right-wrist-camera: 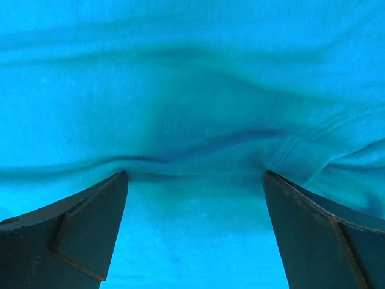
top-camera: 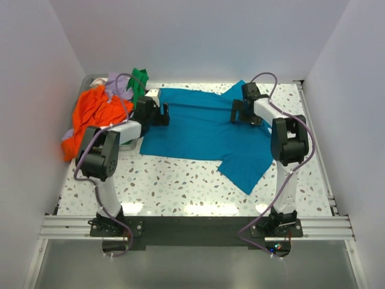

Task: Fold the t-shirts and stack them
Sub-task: Flatten the tshirt out, then fold the tshirt

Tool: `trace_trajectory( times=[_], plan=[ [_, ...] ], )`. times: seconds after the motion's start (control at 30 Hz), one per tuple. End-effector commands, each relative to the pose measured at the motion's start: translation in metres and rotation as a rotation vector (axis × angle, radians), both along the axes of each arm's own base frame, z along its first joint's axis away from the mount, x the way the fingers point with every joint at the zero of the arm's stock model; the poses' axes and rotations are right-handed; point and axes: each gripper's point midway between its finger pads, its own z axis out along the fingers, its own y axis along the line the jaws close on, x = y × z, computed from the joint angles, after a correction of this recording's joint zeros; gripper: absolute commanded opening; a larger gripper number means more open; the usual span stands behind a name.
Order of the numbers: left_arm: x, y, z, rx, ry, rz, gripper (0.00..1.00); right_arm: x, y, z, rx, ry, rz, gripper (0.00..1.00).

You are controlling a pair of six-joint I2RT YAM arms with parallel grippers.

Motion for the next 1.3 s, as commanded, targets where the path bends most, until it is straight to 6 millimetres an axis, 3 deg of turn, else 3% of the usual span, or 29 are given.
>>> trace_trajectory(
  times=[0.0,0.03,0.1,0.13,0.2,0.23,0.33,0.53,0.67,0.83,1.0,1.27],
  plan=[
    [-0.019,0.013,0.067,0.047,-0.184,0.099,0.84,-0.004,0.003,0.044,0.039,-0.078,0.025,0.99],
    [-0.038,0.016,0.07,0.04,-0.195,0.108,0.83,-0.005,0.003,0.049,0.043,-0.09,0.026,0.99],
    [-0.056,0.023,0.071,0.019,-0.207,0.144,0.82,-0.009,0.004,0.06,0.058,-0.121,0.032,0.99],
    [-0.076,0.031,0.067,0.018,-0.205,0.158,0.8,-0.01,0.006,0.063,0.068,-0.131,0.037,0.99],
    [-0.093,0.039,0.064,0.002,-0.213,0.197,0.78,-0.015,0.01,0.064,0.089,-0.138,0.051,0.99],
    [-0.111,0.045,0.058,-0.002,-0.208,0.207,0.75,-0.016,0.01,0.066,0.092,-0.142,0.053,0.99],
    [-0.138,0.053,0.054,-0.018,-0.216,0.236,0.72,-0.02,0.011,0.065,0.097,-0.139,0.059,0.99],
    [-0.173,0.073,0.038,-0.044,-0.212,0.326,0.63,-0.022,0.017,0.067,0.131,-0.147,0.082,0.99],
    [-0.187,0.084,0.024,-0.057,-0.201,0.39,0.6,-0.023,0.019,0.069,0.142,-0.155,0.087,0.99],
    [-0.19,0.089,0.011,-0.102,-0.194,0.456,0.54,-0.025,0.019,0.07,0.143,-0.156,0.092,0.99],
    [-0.182,0.092,0.011,-0.13,-0.207,0.518,0.54,-0.026,0.019,0.073,0.142,-0.164,0.096,0.99],
    [-0.165,0.086,-0.006,-0.133,-0.133,0.563,0.53,-0.027,0.018,0.078,0.139,-0.173,0.103,0.99]
  ],
)
